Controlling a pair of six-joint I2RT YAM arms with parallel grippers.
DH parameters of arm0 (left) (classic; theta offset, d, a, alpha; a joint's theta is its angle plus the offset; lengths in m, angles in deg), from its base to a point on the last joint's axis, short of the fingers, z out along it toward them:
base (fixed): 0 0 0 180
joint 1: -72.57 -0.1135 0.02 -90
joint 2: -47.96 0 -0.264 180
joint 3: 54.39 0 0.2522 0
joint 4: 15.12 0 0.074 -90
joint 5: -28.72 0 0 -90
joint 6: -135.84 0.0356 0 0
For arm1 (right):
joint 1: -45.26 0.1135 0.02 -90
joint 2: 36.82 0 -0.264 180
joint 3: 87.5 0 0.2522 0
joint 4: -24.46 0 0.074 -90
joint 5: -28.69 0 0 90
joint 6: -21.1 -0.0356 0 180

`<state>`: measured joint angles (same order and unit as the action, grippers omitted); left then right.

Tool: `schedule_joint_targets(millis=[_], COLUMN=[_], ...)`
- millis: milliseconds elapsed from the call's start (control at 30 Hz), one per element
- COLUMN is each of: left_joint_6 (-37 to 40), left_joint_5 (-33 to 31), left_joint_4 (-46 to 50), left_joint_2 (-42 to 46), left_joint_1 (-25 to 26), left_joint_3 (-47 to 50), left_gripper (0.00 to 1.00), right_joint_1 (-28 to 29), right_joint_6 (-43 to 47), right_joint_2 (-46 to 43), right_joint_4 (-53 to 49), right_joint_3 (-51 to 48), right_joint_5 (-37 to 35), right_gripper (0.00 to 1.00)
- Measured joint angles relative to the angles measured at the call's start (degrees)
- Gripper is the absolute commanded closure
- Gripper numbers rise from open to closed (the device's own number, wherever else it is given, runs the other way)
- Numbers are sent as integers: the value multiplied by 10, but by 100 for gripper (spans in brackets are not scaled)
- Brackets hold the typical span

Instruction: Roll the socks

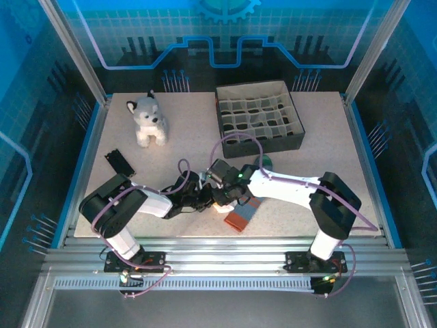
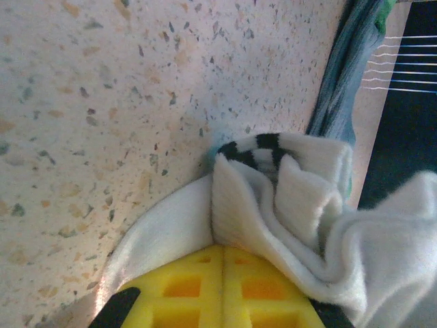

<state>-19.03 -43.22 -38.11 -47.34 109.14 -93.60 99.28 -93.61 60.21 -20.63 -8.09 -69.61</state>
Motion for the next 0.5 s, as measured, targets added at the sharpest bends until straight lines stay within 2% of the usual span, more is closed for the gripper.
schedule_joint_targets(millis=[200,500], left_joint_6=[3,5], left_joint_5=[-2,-2], left_joint_4=[5,21], left_joint_2=[1,2], left_joint_1=[0,-1], left_joint_3=[0,-5], left_gripper=[98,98], right_joint_1=[-65,-133], right_joint_6=[-34,-132], right_joint_2=[-13,-24], right_joint_4=[81,255], right_joint_3=[-53,-159], right_joint_5=[146,301], right_gripper=[64,63])
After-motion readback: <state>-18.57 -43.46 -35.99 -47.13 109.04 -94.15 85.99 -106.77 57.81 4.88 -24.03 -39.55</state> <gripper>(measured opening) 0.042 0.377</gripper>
